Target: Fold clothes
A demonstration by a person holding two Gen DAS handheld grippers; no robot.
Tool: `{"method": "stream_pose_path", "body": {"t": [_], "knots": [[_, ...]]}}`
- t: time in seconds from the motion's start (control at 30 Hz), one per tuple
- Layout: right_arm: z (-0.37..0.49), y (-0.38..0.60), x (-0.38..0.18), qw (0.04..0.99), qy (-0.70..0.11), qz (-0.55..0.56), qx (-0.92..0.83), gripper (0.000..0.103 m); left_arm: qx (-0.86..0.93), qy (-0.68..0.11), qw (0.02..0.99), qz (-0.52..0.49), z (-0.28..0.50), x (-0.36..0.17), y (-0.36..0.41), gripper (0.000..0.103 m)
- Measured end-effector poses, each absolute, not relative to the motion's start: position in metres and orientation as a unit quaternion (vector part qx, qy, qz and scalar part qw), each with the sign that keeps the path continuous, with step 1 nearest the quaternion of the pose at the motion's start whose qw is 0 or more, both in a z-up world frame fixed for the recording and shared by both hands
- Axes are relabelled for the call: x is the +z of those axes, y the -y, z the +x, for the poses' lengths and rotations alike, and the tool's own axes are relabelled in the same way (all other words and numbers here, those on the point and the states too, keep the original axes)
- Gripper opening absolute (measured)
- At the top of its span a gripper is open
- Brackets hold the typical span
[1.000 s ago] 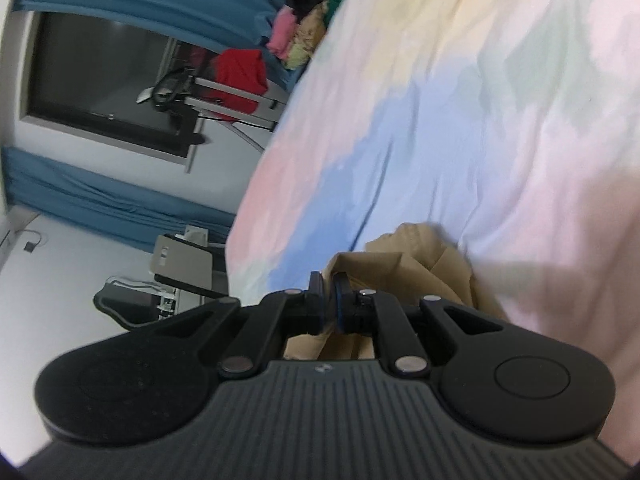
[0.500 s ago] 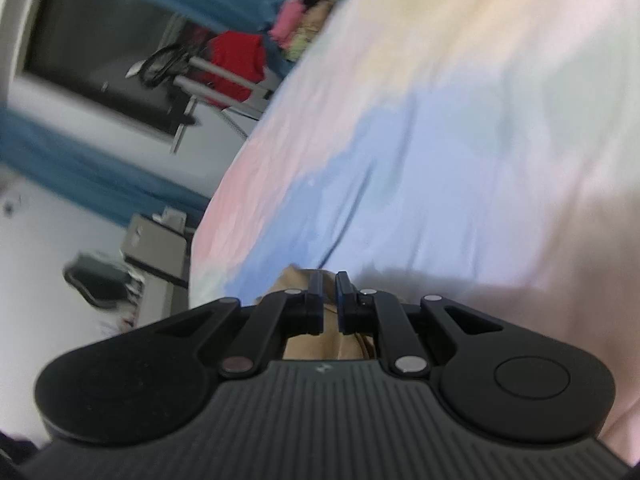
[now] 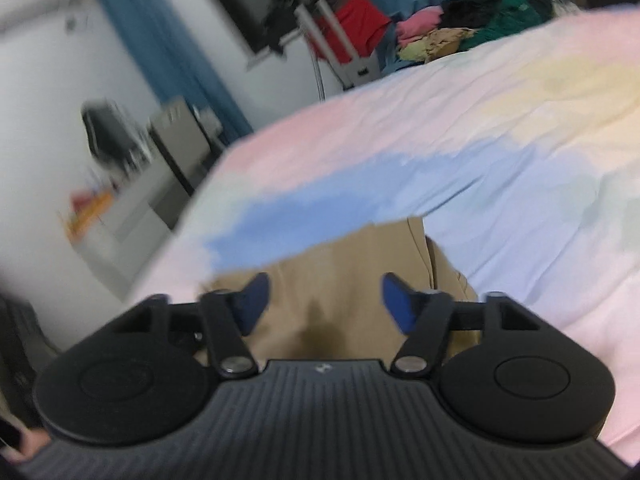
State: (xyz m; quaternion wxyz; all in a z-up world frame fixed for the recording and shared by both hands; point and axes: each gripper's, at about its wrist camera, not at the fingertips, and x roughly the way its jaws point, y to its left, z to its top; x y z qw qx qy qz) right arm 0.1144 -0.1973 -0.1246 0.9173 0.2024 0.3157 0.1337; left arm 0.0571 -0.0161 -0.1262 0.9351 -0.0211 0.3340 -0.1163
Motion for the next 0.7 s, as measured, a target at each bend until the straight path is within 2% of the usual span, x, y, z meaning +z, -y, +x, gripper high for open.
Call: {"method": "stream_pose_path", "body": {"t": [0.07,0.2,0.37,0.7], "knots": [[0.121,0.188,-0.134,0.920,-0.330,0.169,0.124,0.040,-0.111,-0.338,0.934,0.007,0.057,-0.133,0.023,0.080],[0.128,0.175,-0.148,0.921,-0.348,0.130,0.115,0.040,-0.108,-0.346,0.932,0.026,0.057,-0.142,0.029,0.080],[0.112,0.173,-0.139,0.923,-0.342,0.133,0.112,0.040,-0.099,-0.343,0.934,0.003,0.045,-0.134,0.021,0.080],[0.038,0.175,-0.102,0.932,-0.320,0.119,0.120,0.042,-0.108,-0.302,0.947,-0.016,-0.045,-0.087,0.020,0.082]]}}
